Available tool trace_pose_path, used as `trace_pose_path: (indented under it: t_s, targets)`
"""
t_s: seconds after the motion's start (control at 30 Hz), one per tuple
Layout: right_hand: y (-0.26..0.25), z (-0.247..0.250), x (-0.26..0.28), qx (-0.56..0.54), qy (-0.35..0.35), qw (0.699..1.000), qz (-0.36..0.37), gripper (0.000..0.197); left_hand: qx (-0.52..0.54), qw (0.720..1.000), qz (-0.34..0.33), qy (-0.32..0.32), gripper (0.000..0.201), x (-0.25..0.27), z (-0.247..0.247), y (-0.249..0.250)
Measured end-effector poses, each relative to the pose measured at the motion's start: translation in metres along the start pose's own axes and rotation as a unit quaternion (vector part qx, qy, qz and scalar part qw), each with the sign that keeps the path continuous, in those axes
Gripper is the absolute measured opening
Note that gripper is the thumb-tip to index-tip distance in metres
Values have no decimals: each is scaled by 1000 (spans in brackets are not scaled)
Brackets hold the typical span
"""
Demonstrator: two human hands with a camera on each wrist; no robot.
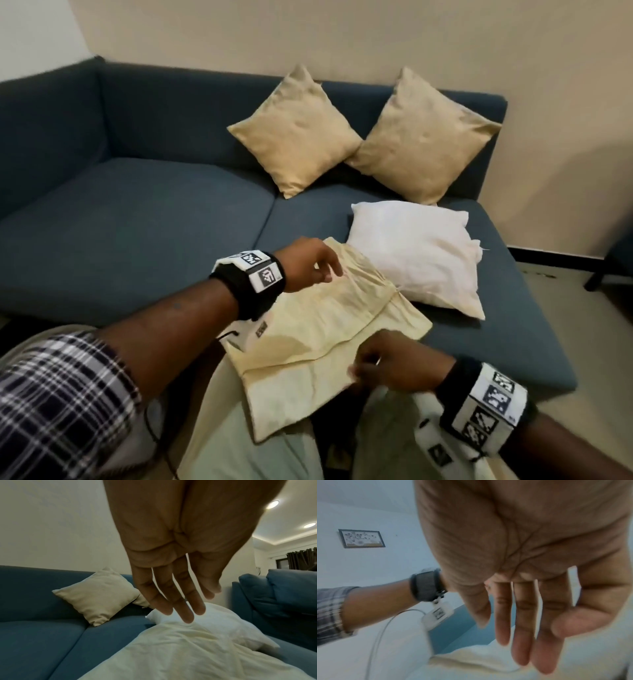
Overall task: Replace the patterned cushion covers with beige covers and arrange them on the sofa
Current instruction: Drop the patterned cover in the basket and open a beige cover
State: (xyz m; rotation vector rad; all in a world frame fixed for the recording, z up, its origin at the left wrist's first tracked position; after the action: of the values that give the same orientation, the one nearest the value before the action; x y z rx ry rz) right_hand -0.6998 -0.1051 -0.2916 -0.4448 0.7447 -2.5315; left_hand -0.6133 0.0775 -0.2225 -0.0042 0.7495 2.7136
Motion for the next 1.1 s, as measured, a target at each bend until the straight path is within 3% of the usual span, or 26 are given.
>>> trace_pose_path:
  t_s: [0.07, 0.13, 0.17, 0.23, 0.33, 0.47, 0.53, 0.6, 0.7, 0.83, 0.93, 1.1]
  targets:
    - [33, 34, -11, 9, 147, 988, -47, 25, -8, 1000, 25, 13, 12, 5, -1, -4]
    - [77, 67, -20, 25, 295, 947, -128, 20, -4, 999, 46, 15, 9, 2, -14, 1]
    - [98, 76, -25, 32, 329, 928, -172, 15, 1, 998, 56, 14, 9, -3, -23, 6]
    - [132, 74, -41, 9, 307, 924, -227, 11, 24, 996, 79, 16, 11, -15, -44, 18]
    - [148, 54, -66, -110, 210, 941, -242, 13, 91, 986, 136, 36, 12, -30, -74, 39]
    - [133, 58, -70, -175, 209, 932, -239, 5, 189, 945, 252, 92, 5, -41, -105, 42]
    - [123, 60, -71, -204, 195, 936, -212, 6, 223, 924, 293, 107, 10, -45, -118, 35]
    - [115, 62, -72, -203, 211, 940, -177, 14, 294, 889, 329, 126, 20, -45, -124, 31]
    - [103, 66, -75, -95, 270, 950, -124, 13, 399, 821, 378, 154, 40, -40, -121, 34]
    - [88, 71, -72, 4, 324, 940, -104, 10, 430, 799, 391, 155, 44, -39, -118, 36]
    - [87, 74, -70, 8, 346, 931, -117, 7, 467, 779, 397, 133, 30, -37, -118, 38]
    - [98, 76, -73, -64, 351, 922, -152, 12, 478, 777, 387, 131, 12, -34, -117, 35]
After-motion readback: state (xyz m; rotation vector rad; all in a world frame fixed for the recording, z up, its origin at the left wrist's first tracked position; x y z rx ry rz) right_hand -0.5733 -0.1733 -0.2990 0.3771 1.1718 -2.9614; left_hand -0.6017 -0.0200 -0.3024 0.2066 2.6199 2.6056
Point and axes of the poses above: each hand's wrist, its own x-axis away from the middle knuckle, its own z-axis out of the back of the hand, y = z × x, the point moved 5 cm from there along -x, towards the middle knuckle, and after that the axes turned 14 degrees about y, right-handed, at the moved point
